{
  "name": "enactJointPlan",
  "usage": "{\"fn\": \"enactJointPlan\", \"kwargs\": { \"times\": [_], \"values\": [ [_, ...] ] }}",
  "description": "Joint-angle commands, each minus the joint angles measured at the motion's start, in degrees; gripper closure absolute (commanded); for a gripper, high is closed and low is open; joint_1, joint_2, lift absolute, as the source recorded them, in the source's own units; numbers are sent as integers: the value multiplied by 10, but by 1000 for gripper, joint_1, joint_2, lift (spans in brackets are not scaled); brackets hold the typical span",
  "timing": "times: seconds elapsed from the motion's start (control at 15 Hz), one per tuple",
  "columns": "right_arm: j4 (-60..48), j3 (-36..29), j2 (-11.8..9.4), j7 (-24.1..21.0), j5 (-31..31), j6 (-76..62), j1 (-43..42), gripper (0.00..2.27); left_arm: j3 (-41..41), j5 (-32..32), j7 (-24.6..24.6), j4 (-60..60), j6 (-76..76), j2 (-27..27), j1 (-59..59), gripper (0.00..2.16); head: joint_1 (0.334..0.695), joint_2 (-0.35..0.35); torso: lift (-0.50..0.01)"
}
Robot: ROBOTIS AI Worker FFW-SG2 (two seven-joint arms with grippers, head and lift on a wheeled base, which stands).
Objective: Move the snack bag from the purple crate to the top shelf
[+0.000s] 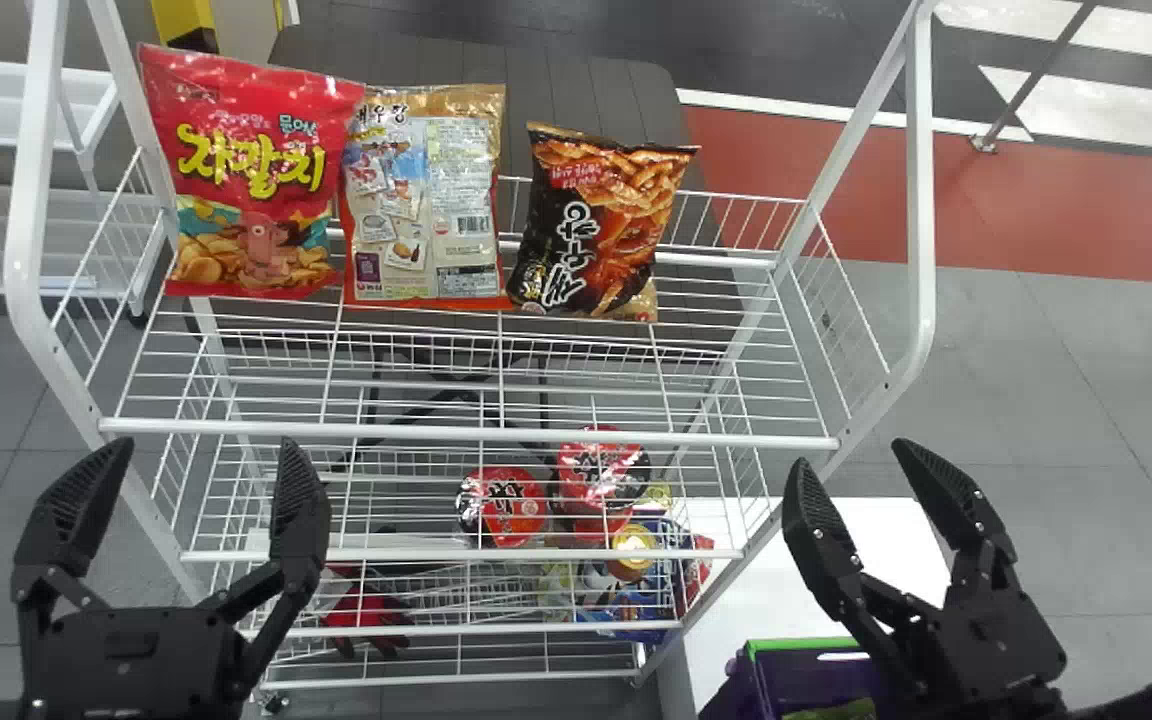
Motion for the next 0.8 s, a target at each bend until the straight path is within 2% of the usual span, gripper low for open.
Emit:
{"fn": "enactJointPlan", "kwargs": {
  "times": [0.0, 0.73],
  "values": [
    [-1, -1, 1, 0, 0, 0, 2, 188, -2, 0, 0, -2, 0, 0, 1, 117, 695, -201, 0],
    [-6, -2, 1, 1, -1, -2, 6, 188, -3, -2, 0, -4, -2, 0, 3, 117, 695, -207, 0]
  ]
}}
